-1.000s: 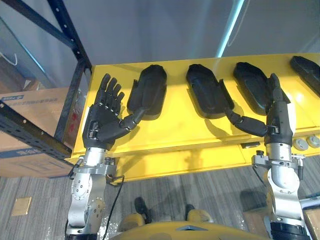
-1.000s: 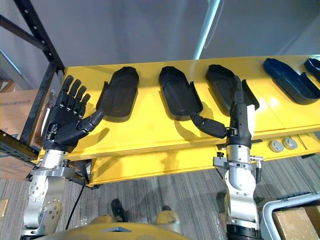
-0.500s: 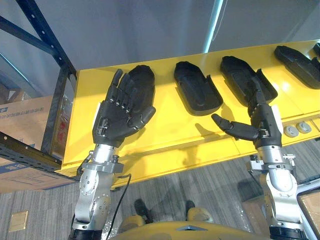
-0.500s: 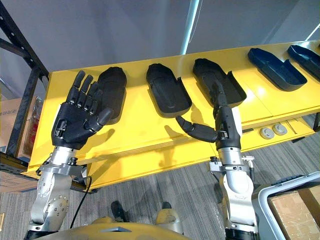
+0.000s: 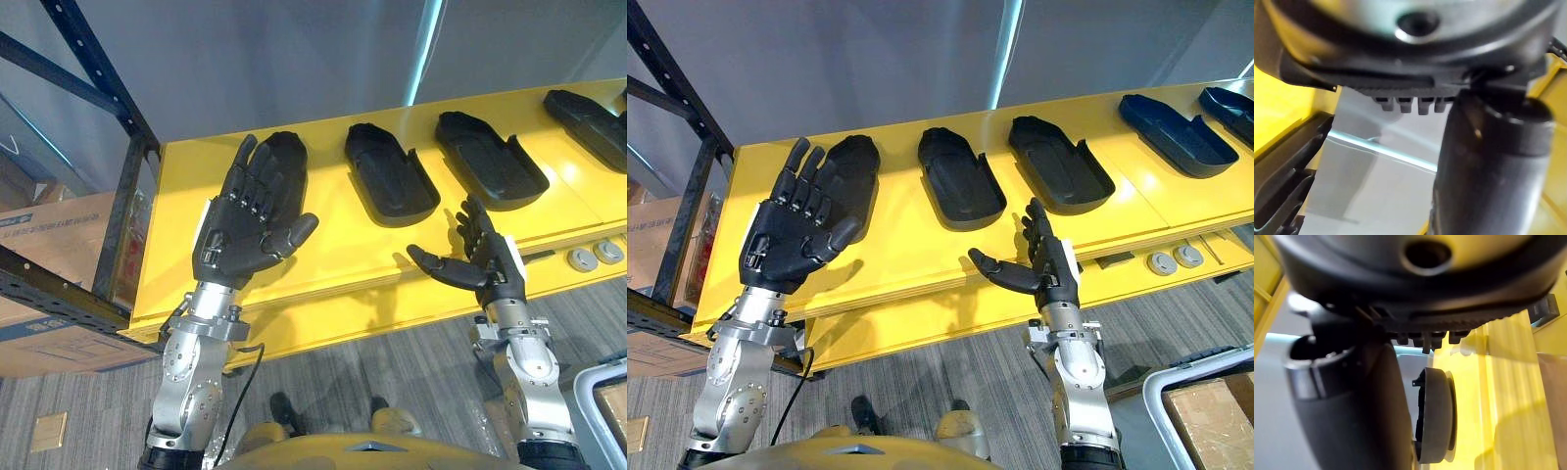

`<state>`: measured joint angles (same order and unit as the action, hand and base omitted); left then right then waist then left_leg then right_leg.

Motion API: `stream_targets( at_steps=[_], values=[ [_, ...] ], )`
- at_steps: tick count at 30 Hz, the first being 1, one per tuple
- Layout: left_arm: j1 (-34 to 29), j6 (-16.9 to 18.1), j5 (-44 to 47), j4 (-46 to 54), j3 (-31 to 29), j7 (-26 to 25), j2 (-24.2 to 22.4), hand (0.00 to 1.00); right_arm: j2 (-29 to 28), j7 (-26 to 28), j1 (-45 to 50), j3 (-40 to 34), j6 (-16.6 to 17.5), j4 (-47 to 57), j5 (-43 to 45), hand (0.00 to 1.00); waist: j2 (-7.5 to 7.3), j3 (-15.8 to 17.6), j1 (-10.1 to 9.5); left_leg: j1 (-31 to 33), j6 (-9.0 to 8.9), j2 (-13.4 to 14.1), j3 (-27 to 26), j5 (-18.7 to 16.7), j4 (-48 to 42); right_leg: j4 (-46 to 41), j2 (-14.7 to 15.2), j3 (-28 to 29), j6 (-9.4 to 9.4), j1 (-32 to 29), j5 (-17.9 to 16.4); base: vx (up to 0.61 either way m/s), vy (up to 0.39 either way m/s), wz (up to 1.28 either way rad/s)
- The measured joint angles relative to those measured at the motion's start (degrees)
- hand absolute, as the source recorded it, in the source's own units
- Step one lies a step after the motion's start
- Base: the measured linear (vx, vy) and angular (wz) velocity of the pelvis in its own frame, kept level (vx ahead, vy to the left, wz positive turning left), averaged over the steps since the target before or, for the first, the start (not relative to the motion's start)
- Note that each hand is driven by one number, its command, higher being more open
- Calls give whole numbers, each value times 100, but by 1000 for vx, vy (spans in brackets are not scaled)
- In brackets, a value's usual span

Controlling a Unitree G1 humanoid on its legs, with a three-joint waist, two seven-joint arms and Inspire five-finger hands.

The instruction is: Walk over and take three plastic housings, then place them on the shelf

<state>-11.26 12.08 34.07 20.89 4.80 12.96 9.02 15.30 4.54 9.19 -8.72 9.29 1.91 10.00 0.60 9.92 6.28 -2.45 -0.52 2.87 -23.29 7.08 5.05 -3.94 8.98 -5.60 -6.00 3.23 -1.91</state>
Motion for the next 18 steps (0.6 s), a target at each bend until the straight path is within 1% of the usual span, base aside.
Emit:
stream_targets(
  at_steps=[10, 18],
  values=[
    [0, 0, -4, 0, 2, 150, 2, 100, 0, 9, -146, 59, 11, -136, 46, 100, 3, 0, -37, 0, -17, 1, 77, 15, 2, 0, 4, -64, 31, 32, -19, 0, 23, 3],
    [0, -1, -27, 0, 6, 149, 4, 100, 0, -151, -342, 159, 9, -214, 39, 100, 3, 1, -75, 12, -8, 21, 160, 40, 2, 8, 11, -157, 34, 75, -22, 10, 13, 5]
  ],
)
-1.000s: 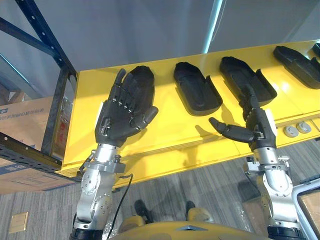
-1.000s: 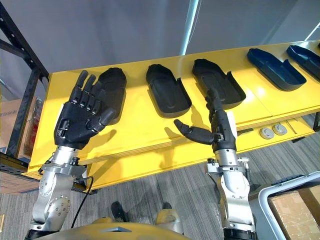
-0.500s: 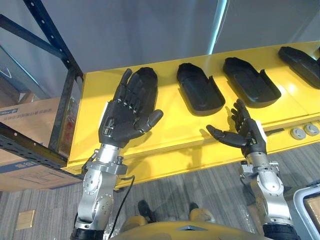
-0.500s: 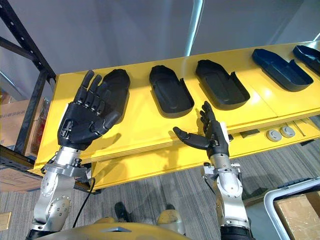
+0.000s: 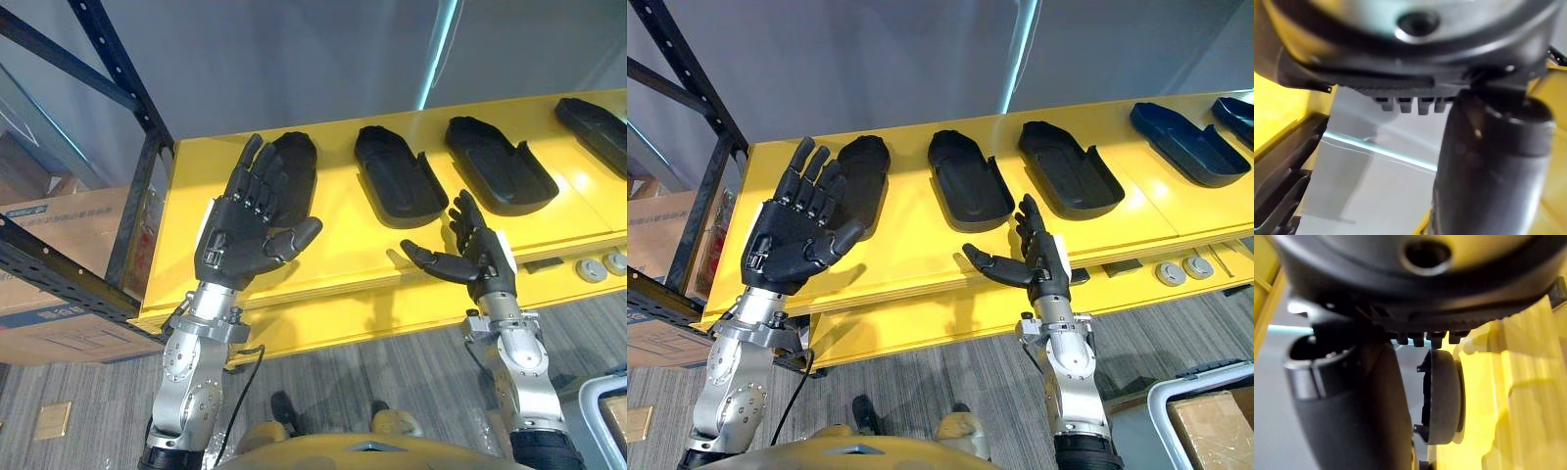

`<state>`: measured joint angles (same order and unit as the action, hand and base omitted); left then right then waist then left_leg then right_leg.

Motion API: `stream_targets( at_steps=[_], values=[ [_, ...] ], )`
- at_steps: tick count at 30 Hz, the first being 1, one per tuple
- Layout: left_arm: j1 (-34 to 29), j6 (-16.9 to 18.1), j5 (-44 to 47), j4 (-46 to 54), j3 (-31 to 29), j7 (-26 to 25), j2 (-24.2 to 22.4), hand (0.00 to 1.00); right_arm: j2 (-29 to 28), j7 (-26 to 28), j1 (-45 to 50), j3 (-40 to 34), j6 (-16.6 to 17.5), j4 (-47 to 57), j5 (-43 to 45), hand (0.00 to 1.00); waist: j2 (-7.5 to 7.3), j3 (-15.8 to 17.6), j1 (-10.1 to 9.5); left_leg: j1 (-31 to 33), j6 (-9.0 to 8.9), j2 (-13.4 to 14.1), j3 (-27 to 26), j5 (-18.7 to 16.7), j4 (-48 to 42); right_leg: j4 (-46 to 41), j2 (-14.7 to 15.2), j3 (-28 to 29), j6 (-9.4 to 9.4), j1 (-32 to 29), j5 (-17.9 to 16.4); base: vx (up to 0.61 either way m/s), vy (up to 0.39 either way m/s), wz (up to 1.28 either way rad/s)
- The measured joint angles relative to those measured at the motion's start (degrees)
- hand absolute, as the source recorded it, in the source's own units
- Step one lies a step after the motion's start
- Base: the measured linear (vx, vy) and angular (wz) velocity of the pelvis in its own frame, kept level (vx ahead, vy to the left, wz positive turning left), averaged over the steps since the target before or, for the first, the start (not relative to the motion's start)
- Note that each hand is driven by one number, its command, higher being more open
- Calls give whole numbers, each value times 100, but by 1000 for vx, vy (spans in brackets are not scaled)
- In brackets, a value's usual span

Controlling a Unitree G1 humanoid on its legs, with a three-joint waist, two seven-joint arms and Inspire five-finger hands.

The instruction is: Walk over and take three plastic housings, then place them on the shelf

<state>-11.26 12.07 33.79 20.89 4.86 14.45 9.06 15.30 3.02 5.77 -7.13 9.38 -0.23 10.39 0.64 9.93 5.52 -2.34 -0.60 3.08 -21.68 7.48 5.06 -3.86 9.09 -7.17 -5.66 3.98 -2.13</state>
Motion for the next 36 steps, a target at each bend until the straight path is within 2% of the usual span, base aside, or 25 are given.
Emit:
stream_targets(
  at_steps=[5, 17, 23, 28, 31, 33, 36],
  values=[
    [-1, -1, -19, 0, 5, 1, 1, 100, 0, -14, -44, -5, -2, -1, -1, 100, 1, 2, -68, 20, -1, 3, 40, 13, -1, 0, -2, -40, 7, 5, -5, 14, 16, 4],
    [-1, -1, -22, -2, 3, 15, 8, 100, 0, -23, -234, -11, -2, -6, -83, 100, -10, 30, -69, 28, 0, 5, 57, 16, 0, 1, -4, -55, 5, 6, -5, 0, 0, 0],
    [-1, -1, -23, -3, 1, 20, 24, 100, 0, -215, -233, -52, 0, -4, -135, 100, -37, 68, -58, 27, -1, 6, 52, 15, 0, 2, -5, -52, 3, 6, -3, 0, 0, 0],
    [-4, -1, -23, -3, -10, 23, 43, 100, 0, -367, -194, -305, 8, 416, -754, 100, -32, 80, -42, 18, -8, 13, 29, 9, -3, 6, -9, -33, -6, 5, 2, 0, 0, -1],
    [-4, -1, -23, -3, -8, 19, 44, 100, 4, -224, -192, -356, 78, 906, -931, 100, -39, 84, -33, 7, -14, 25, 12, 5, -15, 7, -18, -23, -6, 6, 3, 0, 0, -2],
    [-4, -1, -23, -3, -8, -1, 44, 100, 78, -2, -202, -341, 245, 1238, -956, 100, -46, 88, -40, 0, -17, 31, 9, 3, -16, 5, -23, -24, -12, 11, 6, 0, 0, 0],
    [-3, -1, -23, -3, -10, -11, 59, 100, 413, 357, -301, -248, 299, 1382, -1017, 100, -60, 91, -64, -4, -18, 29, 13, 3, -16, 5, -23, -28, -24, 23, 14, 0, 0, 0]
  ],
)
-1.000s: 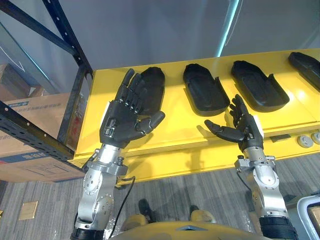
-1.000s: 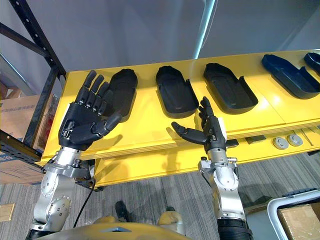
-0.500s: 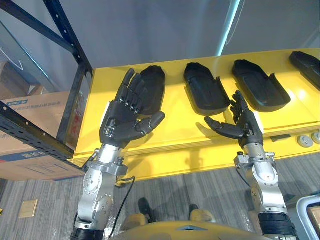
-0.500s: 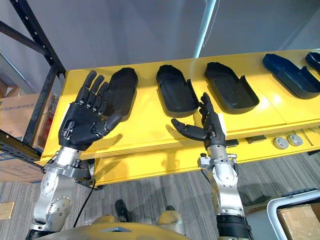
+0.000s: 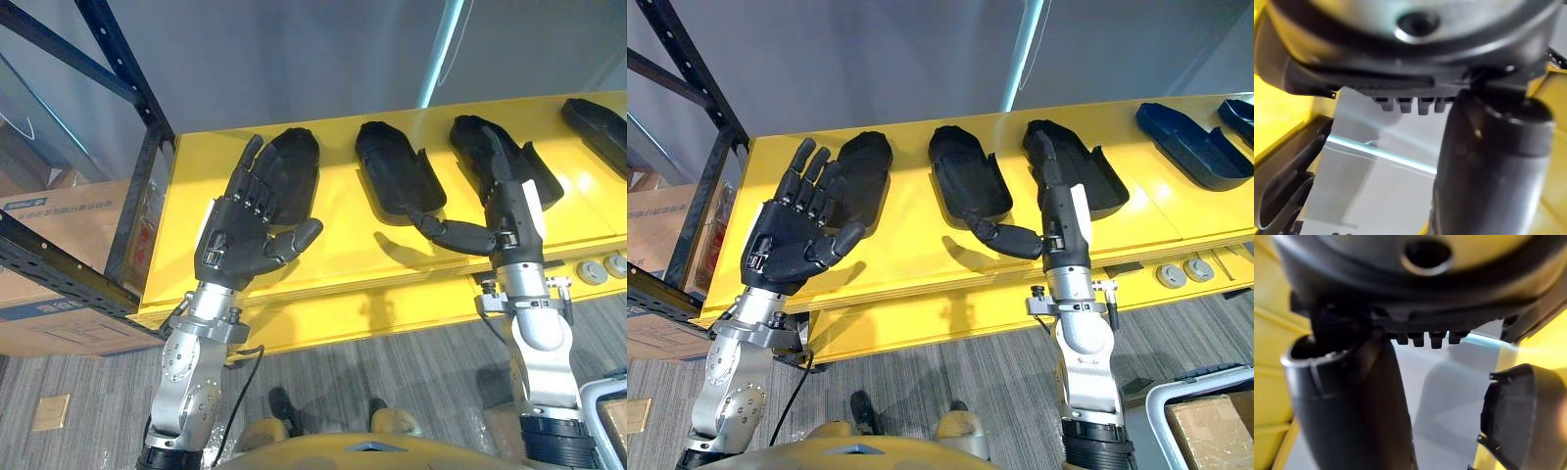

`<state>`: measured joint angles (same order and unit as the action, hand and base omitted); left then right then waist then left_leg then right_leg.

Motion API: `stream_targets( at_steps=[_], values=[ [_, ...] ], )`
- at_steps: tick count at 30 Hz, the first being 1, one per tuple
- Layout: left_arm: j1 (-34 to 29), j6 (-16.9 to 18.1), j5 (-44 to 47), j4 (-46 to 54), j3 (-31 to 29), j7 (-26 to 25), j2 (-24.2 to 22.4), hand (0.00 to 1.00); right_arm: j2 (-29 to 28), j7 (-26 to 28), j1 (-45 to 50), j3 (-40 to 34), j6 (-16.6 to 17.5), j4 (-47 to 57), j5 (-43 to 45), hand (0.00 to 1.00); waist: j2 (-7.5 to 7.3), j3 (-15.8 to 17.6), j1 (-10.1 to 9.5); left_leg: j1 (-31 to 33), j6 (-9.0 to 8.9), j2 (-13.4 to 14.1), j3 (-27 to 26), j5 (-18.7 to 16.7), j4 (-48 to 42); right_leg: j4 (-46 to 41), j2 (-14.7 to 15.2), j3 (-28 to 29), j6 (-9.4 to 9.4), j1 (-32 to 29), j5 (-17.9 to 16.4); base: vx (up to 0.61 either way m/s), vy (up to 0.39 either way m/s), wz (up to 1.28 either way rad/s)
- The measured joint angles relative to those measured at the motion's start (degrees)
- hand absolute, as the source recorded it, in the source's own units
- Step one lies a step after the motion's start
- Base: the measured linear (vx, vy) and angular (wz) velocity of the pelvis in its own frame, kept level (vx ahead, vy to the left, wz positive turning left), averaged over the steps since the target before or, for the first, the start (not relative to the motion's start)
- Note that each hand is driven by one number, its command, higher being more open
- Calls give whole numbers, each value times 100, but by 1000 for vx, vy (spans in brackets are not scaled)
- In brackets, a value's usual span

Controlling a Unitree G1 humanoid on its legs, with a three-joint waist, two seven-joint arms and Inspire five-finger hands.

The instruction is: Walk over and take three plastic housings, then place them on the shelf

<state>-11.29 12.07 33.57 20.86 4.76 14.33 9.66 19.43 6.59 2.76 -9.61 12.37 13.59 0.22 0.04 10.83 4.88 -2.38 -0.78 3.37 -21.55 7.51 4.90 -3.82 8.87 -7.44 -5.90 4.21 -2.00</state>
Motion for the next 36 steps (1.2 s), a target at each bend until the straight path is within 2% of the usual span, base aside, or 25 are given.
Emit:
stream_targets(
  at_steps=[2, 6, 10, 16, 23, 32, 36],
  values=[
    [0, -2, -10, 0, 0, 0, 60, 100, 311, 271, -113, 105, -40, -2, -223, 100, -4, 3, 0, -2, 5, -3, 12, 4, 2, -1, 0, -10, -10, 20, 8, 0, 0, 0],
    [13, -22, -11, -6, 2, 1, 262, 100, 1314, 824, -658, 402, -224, -127, -451, 100, -16, 1, -3, -2, 10, -11, 82, 20, 18, 5, 3, -79, -14, 65, 9, 1, 1, 8],
    [27, -81, 0, -13, 1, -2, 392, 100, 1912, 1175, -1169, 469, -586, -548, -442, 100, -68, -9, -66, 16, 16, -10, 164, 51, 19, 11, -1, -166, -12, 93, 8, 11, 11, 11],
    [26, -94, 2, -55, -2, 10, 429, 100, 2145, 1374, -1339, 668, -1079, -1213, -444, 100, -117, -17, -154, 16, 56, -22, 170, 81, 19, 8, 8, -171, -22, 97, 16, 3, 4, 1],
    [25, -98, 0, -315, 2, 51, 425, 100, 2145, 1717, -1494, 693, -1407, -1399, -682, 100, -139, -35, -134, 8, 56, -13, 158, 97, 19, 8, 3, -162, -29, 95, 30, 0, 0, 0],
    [25, -101, -1, -314, 2, 69, 425, 100, 2156, 2368, -1494, 837, -1453, -1502, -678, 100, -212, -92, -139, 8, 30, -15, 146, 80, 20, 44, 6, -149, -31, 93, 46, 1, 4, 0],
    [25, -106, 0, -314, 1, 99, 427, 100, 2401, 2719, -1493, 940, -1453, -1501, -669, 100, -211, -100, -148, 19, 30, -17, 140, 80, 20, 94, 5, -147, -19, 100, 61, 0, 0, 0]
  ],
)
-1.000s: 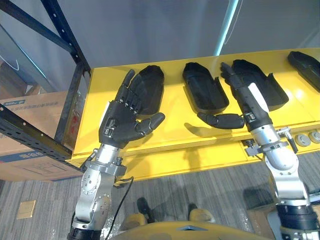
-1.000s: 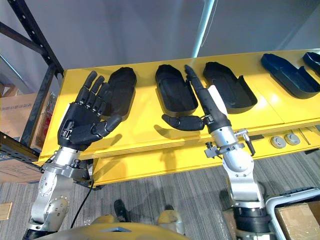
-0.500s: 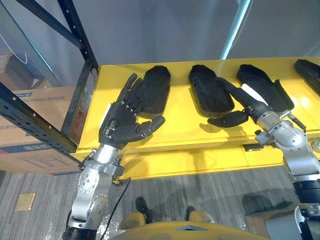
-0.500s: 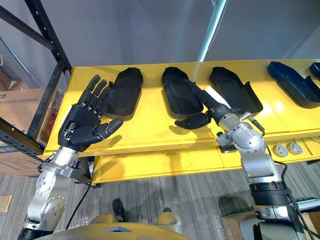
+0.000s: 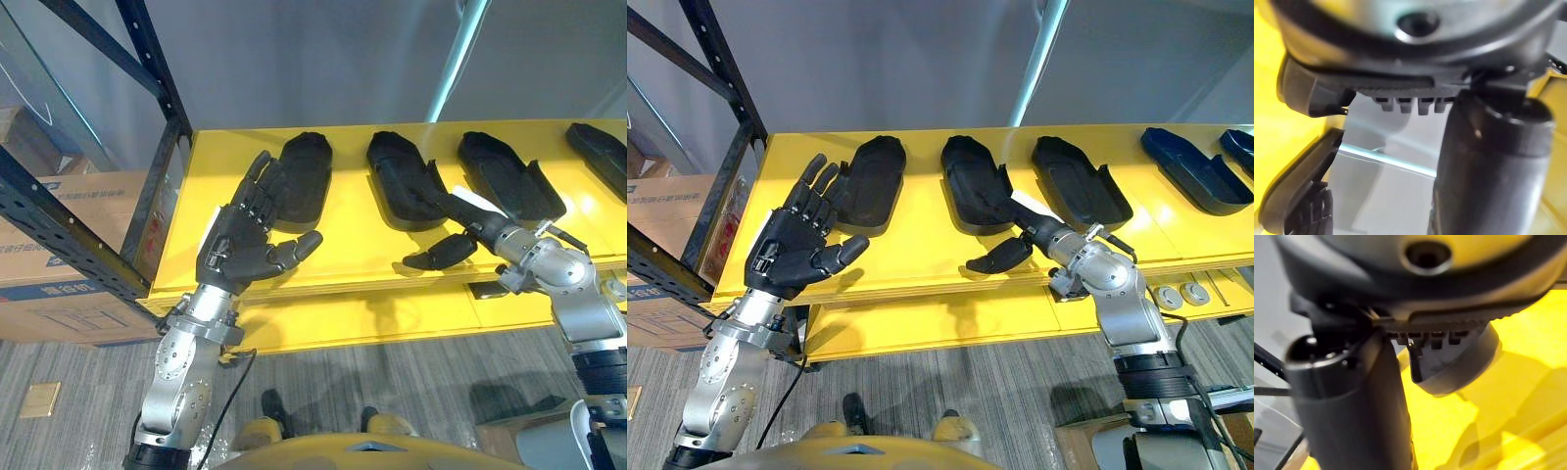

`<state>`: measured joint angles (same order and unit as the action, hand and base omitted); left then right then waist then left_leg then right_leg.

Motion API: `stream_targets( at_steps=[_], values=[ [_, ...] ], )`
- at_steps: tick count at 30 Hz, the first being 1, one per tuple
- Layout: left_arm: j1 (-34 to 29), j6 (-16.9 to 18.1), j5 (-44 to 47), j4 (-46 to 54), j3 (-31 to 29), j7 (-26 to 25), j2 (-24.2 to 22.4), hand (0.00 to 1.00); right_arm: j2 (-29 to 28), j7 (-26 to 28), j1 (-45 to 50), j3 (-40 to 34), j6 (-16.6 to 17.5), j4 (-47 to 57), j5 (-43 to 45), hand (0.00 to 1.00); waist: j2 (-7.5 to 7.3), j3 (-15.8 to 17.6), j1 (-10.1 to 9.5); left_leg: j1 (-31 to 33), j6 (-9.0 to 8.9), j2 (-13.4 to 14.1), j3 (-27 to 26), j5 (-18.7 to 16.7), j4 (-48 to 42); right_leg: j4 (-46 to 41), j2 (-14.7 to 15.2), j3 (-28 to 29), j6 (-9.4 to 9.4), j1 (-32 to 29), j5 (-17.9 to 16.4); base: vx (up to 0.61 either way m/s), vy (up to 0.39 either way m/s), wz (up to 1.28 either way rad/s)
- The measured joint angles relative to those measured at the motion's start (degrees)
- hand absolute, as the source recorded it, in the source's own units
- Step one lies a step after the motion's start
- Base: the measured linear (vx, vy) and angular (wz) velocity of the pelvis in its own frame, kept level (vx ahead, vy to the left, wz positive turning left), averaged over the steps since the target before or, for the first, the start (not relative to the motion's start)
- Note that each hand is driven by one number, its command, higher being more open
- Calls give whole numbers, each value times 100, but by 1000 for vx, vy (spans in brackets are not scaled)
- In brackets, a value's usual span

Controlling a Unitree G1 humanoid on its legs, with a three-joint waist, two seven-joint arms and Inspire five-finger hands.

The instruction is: Walk over and take three plastic housings, then place them on the shelf

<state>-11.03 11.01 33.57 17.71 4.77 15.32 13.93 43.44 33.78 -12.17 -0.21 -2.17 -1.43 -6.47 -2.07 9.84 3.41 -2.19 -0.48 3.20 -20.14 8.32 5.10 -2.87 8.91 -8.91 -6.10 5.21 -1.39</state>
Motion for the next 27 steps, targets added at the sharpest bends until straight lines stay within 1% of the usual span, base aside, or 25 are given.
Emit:
stream_targets(
  at_steps=[4, 8, 14, 23, 27],
  values=[
    [2, -11, 0, 0, 1, 1, 2, 100, 162, 225, 3, 17, -23, 1, 4, 100, 0, -16, 7, 1, -1, 3, -10, -1, -1, 5, -4, 13, -19, -5, 15, 0, 0, 0],
    [2, -17, -1, 0, 2, 1, 4, 100, 183, 329, 11, 17, -92, 2, 3, 100, 0, -32, 8, -1, -2, 10, -37, -2, -1, 6, -10, 41, -19, -18, 16, 0, 0, -2],
    [3, -18, -1, 0, 2, 1, 21, 100, 183, 360, 35, 18, -128, 2, 3, 100, -11, -94, 6, -5, -14, 12, -51, -12, -2, 5, -11, 56, -18, -21, 15, 0, 0, 0],
    [3, -25, 8, 1, 3, 17, 67, 100, 183, 556, 92, 18, -128, 12, 4, 100, -21, -129, 6, -23, -19, 15, -98, -19, -1, 3, -11, 103, -25, -27, 20, 0, 0, 0],
    [17, -128, 9, 1, 4, 16, 67, 100, 184, 626, 120, 18, -131, 43, 4, 100, -21, -169, 3, -28, -20, 16, -119, -24, -2, 4, -11, 121, -27, -31, 22, 0, 0, 0]
  ],
)
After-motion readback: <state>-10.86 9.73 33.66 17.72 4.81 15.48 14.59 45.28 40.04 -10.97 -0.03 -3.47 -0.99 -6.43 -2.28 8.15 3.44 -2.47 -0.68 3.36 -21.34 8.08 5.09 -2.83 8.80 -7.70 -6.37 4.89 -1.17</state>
